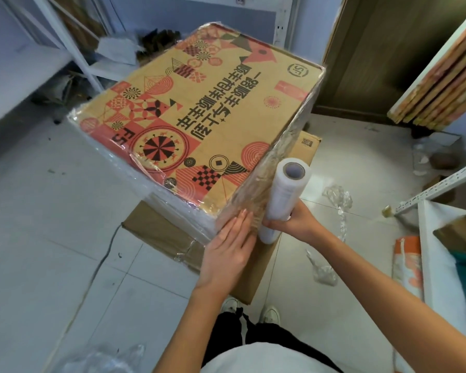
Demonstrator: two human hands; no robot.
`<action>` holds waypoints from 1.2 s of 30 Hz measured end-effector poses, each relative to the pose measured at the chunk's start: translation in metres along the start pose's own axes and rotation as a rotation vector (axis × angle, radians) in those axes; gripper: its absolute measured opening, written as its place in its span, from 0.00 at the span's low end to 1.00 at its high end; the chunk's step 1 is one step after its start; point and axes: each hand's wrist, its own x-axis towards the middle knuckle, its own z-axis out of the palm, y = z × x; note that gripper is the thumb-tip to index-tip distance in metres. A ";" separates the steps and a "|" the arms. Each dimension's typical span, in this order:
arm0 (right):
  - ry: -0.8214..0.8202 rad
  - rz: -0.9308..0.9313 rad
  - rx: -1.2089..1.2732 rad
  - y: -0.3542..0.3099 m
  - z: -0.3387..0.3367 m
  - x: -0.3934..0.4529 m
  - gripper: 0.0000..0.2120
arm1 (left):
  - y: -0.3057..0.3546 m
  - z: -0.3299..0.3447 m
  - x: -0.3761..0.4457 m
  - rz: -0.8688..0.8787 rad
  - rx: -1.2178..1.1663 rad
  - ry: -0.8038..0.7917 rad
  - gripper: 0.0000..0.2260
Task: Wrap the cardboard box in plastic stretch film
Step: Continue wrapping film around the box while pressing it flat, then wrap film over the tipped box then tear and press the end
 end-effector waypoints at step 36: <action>-0.179 0.075 -0.060 0.006 -0.015 -0.005 0.23 | 0.006 0.019 -0.005 -0.004 0.189 0.040 0.18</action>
